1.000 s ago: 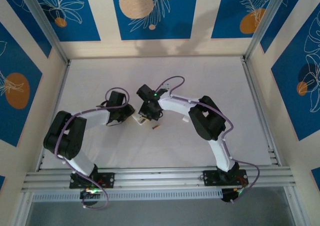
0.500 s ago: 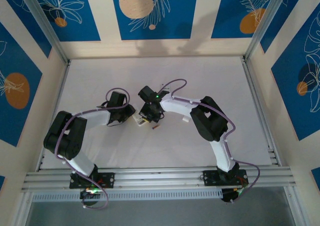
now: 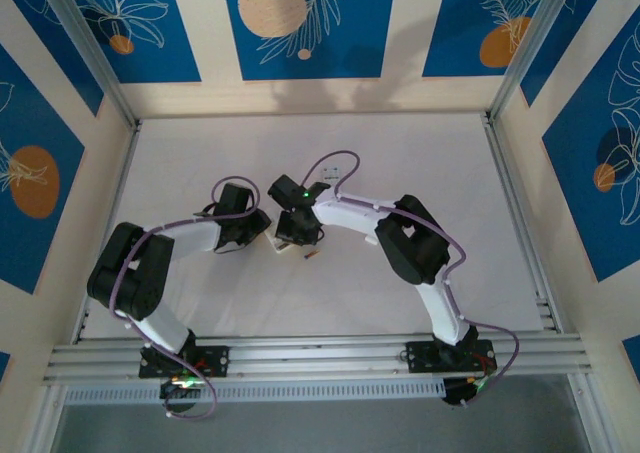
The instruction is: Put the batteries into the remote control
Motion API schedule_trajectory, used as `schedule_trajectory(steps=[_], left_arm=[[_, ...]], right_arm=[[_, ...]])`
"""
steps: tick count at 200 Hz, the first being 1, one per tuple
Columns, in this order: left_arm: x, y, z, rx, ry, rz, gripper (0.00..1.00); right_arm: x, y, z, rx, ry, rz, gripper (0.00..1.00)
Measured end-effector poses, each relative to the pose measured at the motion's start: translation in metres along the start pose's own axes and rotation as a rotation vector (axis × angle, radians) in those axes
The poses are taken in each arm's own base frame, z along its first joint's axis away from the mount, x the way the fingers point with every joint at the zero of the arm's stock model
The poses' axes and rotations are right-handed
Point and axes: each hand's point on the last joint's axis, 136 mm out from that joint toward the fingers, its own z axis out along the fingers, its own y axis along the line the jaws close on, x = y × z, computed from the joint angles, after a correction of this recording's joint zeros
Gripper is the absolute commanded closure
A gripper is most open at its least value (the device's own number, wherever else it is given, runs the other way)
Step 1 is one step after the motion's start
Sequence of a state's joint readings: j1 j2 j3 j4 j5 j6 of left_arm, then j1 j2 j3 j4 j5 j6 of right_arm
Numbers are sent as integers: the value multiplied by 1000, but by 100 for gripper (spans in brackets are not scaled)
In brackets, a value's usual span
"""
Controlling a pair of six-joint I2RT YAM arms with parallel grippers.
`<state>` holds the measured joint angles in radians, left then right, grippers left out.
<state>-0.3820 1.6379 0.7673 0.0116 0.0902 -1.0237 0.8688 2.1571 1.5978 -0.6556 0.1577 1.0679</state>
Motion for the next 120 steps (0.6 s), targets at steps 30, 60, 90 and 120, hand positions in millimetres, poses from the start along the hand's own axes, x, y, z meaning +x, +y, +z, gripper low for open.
schedule_trajectory(steps=[30,60,90,120], left_arm=[[0,0,0,-1,-2,0,69],[0,0,0,-3,-4,2,69],[0,0,0,-3,-4,2,69],[1,0,0,-2,-3,4,69]], right_arm=[[0,0,0,5,-5,-53,100],[1,1,-3,18,-16,-100,98],[4,3,-4,26,-27,-139,92],[9,4,-4,29,-22,-171,87]])
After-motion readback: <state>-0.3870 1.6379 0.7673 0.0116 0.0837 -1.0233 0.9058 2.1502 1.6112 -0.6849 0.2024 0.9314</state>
